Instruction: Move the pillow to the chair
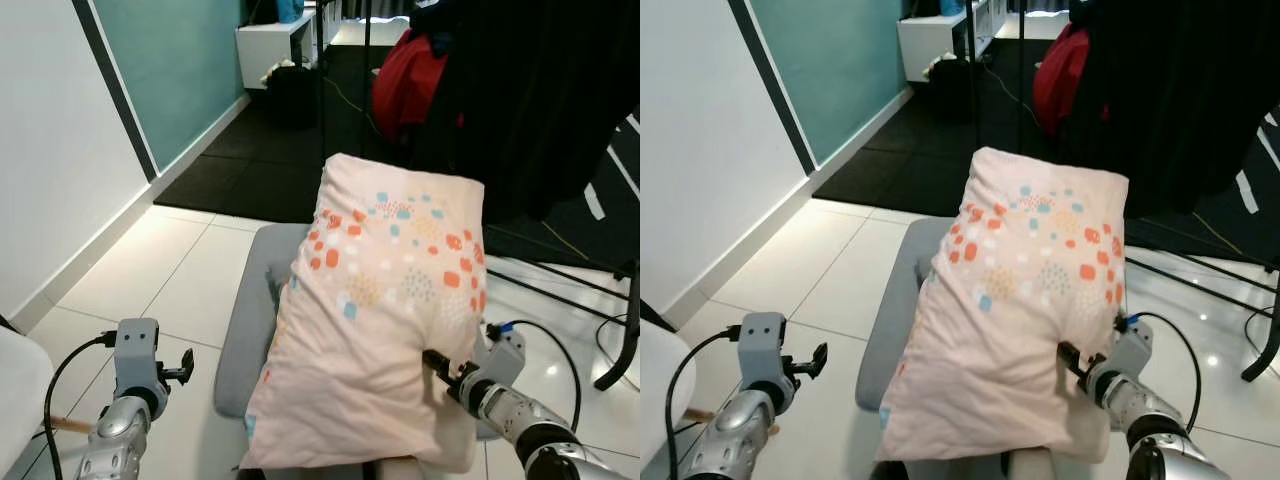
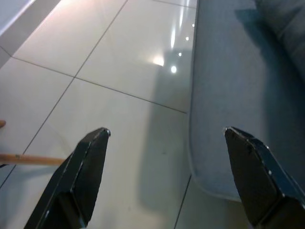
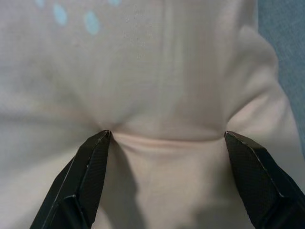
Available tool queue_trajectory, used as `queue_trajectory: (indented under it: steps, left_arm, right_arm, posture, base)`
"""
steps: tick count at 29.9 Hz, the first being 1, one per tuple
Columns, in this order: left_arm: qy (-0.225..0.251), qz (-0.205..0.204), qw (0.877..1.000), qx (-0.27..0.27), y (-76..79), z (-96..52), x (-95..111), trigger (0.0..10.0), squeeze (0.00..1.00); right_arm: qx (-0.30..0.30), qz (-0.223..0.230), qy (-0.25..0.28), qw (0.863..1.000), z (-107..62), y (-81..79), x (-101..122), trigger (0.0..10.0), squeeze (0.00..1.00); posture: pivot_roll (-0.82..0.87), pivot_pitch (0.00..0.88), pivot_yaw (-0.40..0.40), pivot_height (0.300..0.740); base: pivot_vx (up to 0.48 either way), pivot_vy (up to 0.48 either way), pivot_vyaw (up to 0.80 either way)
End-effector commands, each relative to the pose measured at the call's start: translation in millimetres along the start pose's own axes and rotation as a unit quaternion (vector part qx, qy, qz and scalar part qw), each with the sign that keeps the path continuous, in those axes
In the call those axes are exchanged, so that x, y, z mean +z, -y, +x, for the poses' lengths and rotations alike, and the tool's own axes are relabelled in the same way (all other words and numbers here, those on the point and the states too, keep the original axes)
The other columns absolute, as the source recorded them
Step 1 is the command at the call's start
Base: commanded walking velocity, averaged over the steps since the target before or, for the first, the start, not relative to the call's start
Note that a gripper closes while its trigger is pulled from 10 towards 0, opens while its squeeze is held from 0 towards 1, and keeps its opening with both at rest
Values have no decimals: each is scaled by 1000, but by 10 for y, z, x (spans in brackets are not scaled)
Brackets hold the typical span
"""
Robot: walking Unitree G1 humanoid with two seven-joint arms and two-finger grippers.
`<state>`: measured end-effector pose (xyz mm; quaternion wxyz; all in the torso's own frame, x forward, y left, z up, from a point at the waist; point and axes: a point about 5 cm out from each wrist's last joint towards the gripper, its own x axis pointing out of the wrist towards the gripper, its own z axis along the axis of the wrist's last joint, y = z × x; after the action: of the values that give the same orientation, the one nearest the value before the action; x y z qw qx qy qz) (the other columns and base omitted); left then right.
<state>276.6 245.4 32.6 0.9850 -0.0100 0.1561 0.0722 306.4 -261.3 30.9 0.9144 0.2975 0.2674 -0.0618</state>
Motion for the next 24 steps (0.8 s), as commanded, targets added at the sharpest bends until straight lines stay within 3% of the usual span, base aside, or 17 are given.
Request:
queue_trajectory:
  steps: [1,8,15,18,22,24]
  left_arm:
    - [-10,2,1000,6,-97,-47,-26,10000,0]
    - [-17,11,1000,0,-102,-116,-57,10000,0]
    - [-14,12,1000,-11,-80,-150,-11,10000,0]
    - [-2,7,1000,-16,-74,-142,80,10000,0]
    - [3,7,1000,-18,-81,-147,126,10000,0]
    - [9,9,1000,-24,-92,-153,192,10000,0]
  right_arm:
    - [-11,-3,-8,1000,-25,77,-62,10000,0]
    - [55,20,52,997,-84,78,199,10000,0]
    - [98,-55,36,993,-199,161,402,10000,0]
    - [93,-89,60,990,-357,332,646,10000,0]
    - [103,-75,95,987,-451,391,806,10000,0]
    - [129,-24,135,982,-513,410,903,10000,0]
  posture:
    - [-154,181,70,561]
    - [-139,187,80,542]
    - [-142,201,78,542]
    - [-140,208,84,542]
    - [-134,209,87,542]
    - [-106,220,94,542]
  base:
    - [0,0,0]
    - [0,0,0]
    - [0,0,0]
    - [0,0,0]
    - [0,0,0]
    - [0,0,0]
